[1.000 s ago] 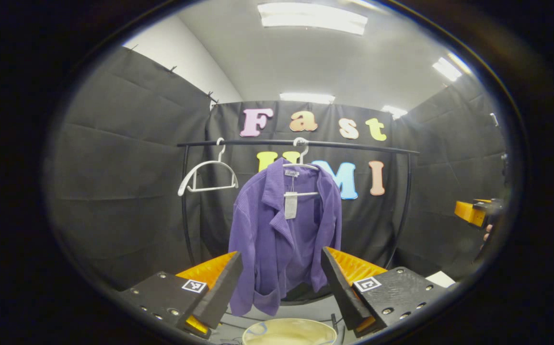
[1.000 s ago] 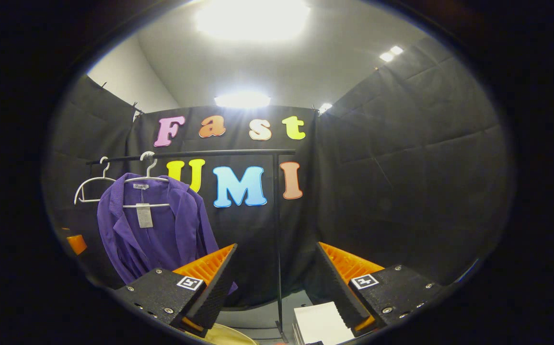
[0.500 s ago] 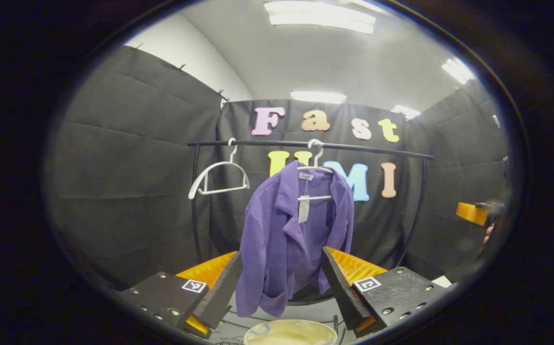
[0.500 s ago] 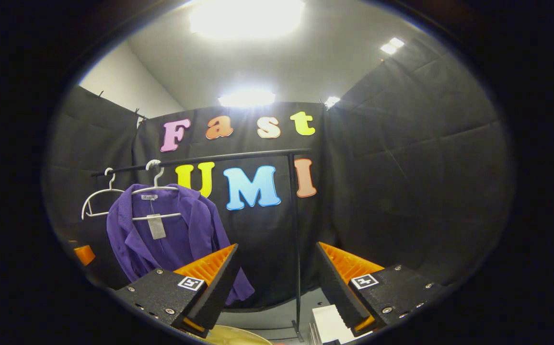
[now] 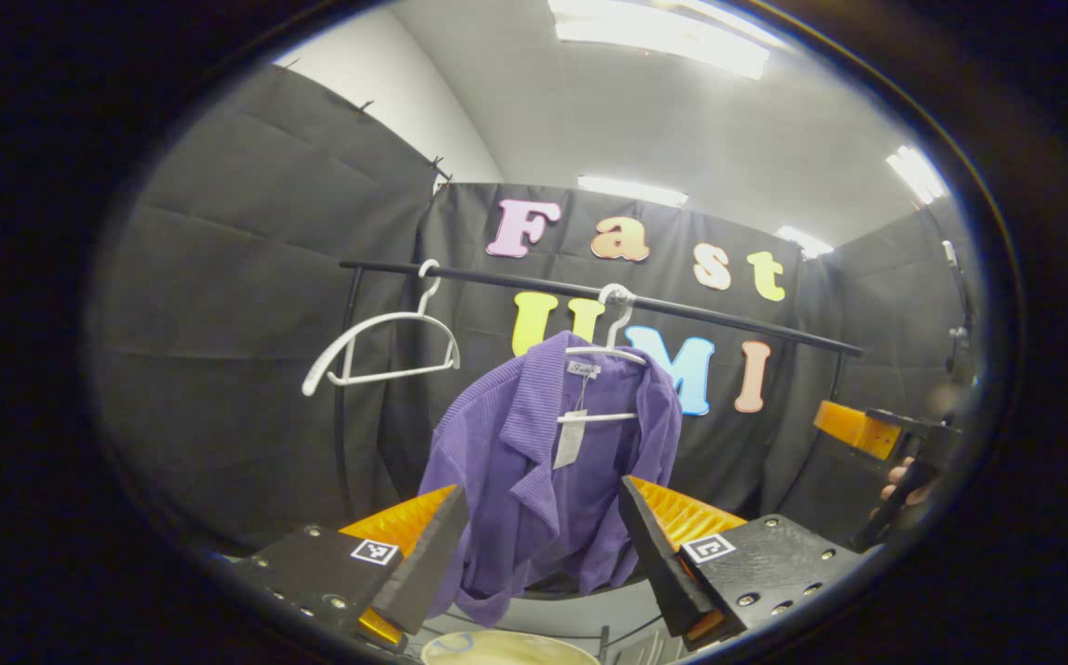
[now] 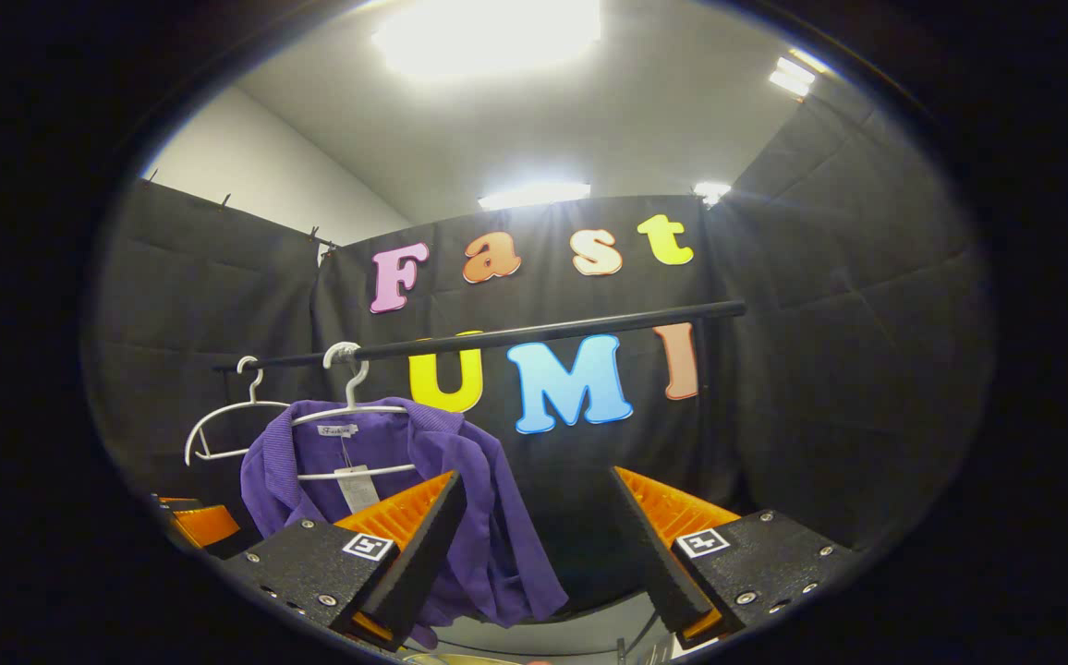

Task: Grasp the clothes on the hanger with both hands and then place them into the laundry hamper below.

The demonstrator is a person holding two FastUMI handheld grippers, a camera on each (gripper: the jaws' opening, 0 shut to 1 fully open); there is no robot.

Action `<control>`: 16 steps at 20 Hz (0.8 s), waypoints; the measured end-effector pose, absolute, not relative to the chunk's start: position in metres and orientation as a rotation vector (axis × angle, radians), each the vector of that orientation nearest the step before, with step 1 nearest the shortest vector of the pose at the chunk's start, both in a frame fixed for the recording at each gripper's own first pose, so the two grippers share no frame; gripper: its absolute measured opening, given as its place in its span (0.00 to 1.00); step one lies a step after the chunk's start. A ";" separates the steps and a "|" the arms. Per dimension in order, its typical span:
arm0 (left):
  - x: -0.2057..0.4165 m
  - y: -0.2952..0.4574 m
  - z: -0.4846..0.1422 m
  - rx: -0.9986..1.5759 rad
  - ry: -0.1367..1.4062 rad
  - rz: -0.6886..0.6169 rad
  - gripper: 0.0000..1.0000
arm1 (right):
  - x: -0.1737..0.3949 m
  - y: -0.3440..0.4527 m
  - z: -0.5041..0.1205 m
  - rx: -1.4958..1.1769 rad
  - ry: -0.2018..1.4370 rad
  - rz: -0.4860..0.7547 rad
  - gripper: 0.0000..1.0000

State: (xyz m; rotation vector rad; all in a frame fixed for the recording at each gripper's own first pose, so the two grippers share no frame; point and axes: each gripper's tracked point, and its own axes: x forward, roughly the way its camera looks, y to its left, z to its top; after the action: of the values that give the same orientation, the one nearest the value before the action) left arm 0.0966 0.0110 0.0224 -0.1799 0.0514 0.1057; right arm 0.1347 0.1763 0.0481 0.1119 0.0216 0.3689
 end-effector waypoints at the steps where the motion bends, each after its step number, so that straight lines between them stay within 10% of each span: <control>1: 0.107 0.012 0.024 -0.187 0.054 0.119 0.99 | 0.146 0.190 0.045 0.118 0.035 0.404 0.95; 16: 0.230 0.034 -0.021 -0.191 0.116 0.349 0.99 | 0.253 0.319 0.009 0.146 0.122 0.667 0.95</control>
State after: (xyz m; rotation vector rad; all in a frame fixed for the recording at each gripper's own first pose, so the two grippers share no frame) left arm 0.2298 0.0344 -0.0210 -0.1914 0.1160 0.3490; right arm 0.2526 0.3193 0.0086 0.1465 0.1223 0.6665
